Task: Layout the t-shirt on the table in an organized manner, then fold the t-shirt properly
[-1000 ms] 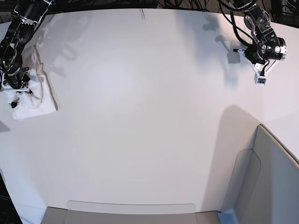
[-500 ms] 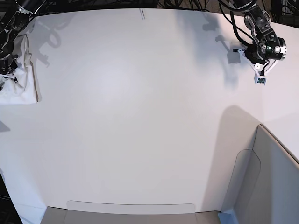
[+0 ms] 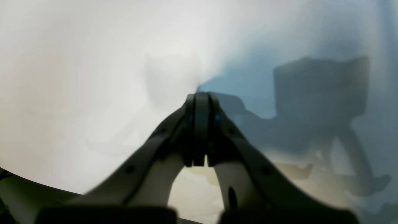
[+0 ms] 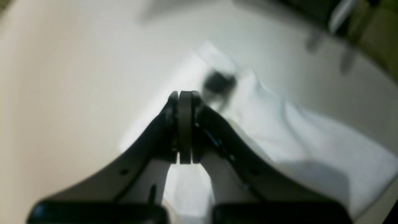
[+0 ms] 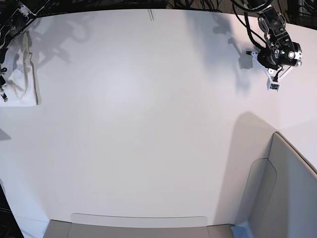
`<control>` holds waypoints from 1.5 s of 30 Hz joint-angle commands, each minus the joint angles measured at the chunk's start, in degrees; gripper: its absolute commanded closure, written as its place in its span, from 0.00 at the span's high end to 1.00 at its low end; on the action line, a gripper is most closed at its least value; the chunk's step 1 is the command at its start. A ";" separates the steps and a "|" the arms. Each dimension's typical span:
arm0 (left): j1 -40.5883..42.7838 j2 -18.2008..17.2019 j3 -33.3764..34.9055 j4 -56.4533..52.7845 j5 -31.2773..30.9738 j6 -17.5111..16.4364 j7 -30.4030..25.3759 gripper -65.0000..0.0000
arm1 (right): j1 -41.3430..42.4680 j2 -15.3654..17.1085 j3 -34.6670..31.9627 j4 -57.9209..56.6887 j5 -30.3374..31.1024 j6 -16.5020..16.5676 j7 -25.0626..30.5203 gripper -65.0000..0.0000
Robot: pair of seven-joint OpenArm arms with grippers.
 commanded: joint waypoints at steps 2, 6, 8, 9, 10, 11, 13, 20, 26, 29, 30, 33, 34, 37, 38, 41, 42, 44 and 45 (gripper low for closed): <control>-0.01 -0.15 0.09 0.37 -0.88 -0.12 0.76 0.00 | 0.79 -0.04 0.56 4.18 0.39 3.12 1.28 0.00; -1.68 -0.15 0.01 8.54 -0.88 -0.12 0.19 0.00 | 1.67 -2.94 0.64 12.88 0.21 9.81 1.37 0.00; -1.68 -0.15 0.18 15.66 -0.88 -0.12 -1.48 0.00 | 0.97 -5.32 0.29 16.84 0.21 12.79 2.51 0.00; -1.68 -0.06 0.18 17.86 -0.88 -0.12 -1.75 0.00 | -0.35 -6.90 0.20 17.27 0.21 14.29 3.92 0.00; -2.03 0.29 0.18 17.77 -0.88 -0.12 -1.84 0.00 | -2.02 -7.95 -0.15 17.27 0.21 16.22 6.47 0.00; -2.03 0.38 -0.35 17.68 -0.88 -0.12 -2.28 0.00 | -3.34 -8.13 -1.12 17.19 0.12 17.37 9.19 0.00; -1.59 -0.77 -1.58 17.68 -0.88 -0.12 -3.86 0.00 | -10.55 -8.57 -3.58 17.10 0.12 18.33 14.99 0.00; 11.77 0.38 -8.43 17.60 -0.88 -0.12 -6.41 0.00 | -34.81 -8.75 -16.15 17.10 0.04 18.33 21.68 0.00; 22.41 10.05 -24.17 16.98 -6.24 -0.12 -6.41 0.00 | -52.48 -9.45 -25.99 17.10 0.04 18.33 22.91 0.00; 26.98 11.89 -28.57 15.05 -10.72 -0.12 -6.41 0.00 | -58.99 -9.01 -33.12 15.16 -3.22 18.33 22.64 0.00; 28.47 12.07 -28.92 14.26 -11.78 -0.12 -6.41 0.00 | -60.22 -9.01 -34.79 13.76 -6.03 18.33 22.64 0.00; 32.08 12.60 -28.39 9.07 -13.62 -0.12 -6.85 0.00 | -60.75 -9.01 -38.57 5.93 -15.61 18.33 23.08 0.00; 32.69 12.77 -26.98 5.90 -13.36 -0.12 -7.99 0.00 | -60.31 -8.83 -39.53 2.33 -17.98 18.60 23.08 0.00; 33.13 12.42 -20.57 -4.38 -12.74 -0.12 -11.95 0.00 | -56.53 -6.11 -42.17 -8.13 -18.78 18.68 22.91 0.00; 33.13 12.42 -18.10 -7.72 -11.43 -0.12 -12.65 0.00 | -54.86 -5.32 -43.22 -12.26 -18.86 18.68 23.08 0.00; 30.05 12.33 -12.48 -17.30 -6.06 -0.12 -15.11 0.00 | -47.21 -2.77 -46.39 -26.24 -19.04 18.77 23.08 0.00; 27.94 12.33 -10.98 -19.77 -4.66 -0.12 -16.87 0.00 | -44.66 -2.06 -47.44 -30.37 -18.95 18.77 23.08 0.00; 24.34 12.33 -8.26 -26.89 -0.96 -0.12 -21.53 0.00 | -38.77 -1.10 -49.73 -39.08 -18.95 18.77 23.08 0.00; 22.67 12.33 -7.12 -31.72 0.97 -0.12 -24.08 0.00 | -35.69 -0.92 -50.70 -43.82 -18.95 18.77 23.17 0.00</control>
